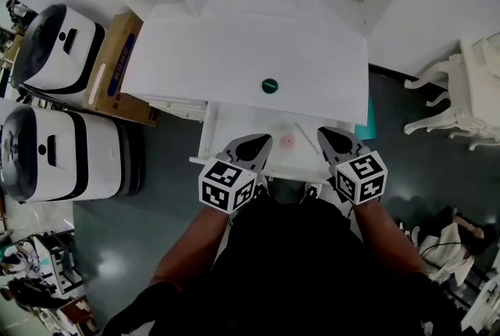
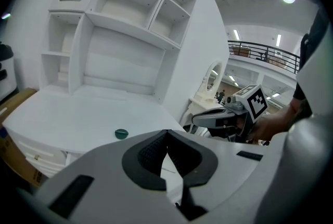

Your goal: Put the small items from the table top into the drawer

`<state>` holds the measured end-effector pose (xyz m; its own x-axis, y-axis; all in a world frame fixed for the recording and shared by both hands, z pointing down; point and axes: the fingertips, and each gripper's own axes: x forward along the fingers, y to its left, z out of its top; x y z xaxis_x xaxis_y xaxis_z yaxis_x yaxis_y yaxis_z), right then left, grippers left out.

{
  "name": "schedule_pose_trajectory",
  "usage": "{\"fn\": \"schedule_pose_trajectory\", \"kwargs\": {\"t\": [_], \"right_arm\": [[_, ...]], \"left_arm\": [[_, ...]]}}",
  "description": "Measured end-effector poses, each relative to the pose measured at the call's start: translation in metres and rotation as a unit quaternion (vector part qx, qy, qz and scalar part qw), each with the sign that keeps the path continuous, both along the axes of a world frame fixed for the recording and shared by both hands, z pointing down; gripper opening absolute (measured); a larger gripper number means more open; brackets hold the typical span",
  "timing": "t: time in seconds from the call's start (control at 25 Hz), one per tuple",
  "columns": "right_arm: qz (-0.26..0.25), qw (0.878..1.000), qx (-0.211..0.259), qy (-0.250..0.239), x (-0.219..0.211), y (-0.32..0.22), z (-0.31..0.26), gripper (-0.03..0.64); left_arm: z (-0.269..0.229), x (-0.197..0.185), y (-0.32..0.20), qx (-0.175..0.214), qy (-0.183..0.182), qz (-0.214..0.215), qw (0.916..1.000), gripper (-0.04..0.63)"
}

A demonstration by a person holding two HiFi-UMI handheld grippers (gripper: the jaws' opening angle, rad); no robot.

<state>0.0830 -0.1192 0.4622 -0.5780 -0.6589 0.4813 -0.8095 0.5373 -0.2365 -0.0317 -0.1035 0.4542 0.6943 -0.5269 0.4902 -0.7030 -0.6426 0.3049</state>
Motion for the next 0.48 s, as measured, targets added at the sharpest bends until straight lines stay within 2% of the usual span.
{"fn": "schedule_pose_trajectory", "kwargs": {"t": [0.16,0.28,0.48], "right_arm": [[0.002,1.0,-0.001,-0.014,0.001,0.0,-0.004,0.028],[0.009,1.0,0.006,-0.001,0.002,-0.004,-0.005,0.028],[-0.001,1.0,-0.008,0.008,-0.003,-0.005,0.007,0.028]], "left_arm": [[0.0,-0.002,-0.001,0.004,-0.008,0.004,1.0,0.003],[-0.002,-0.005,-0.003,0.011,-0.014,-0.001,0.9998,0.003],[-0.003,-0.01,-0.007,0.019,-0.012,-0.014,0.9996,0.003]]}}
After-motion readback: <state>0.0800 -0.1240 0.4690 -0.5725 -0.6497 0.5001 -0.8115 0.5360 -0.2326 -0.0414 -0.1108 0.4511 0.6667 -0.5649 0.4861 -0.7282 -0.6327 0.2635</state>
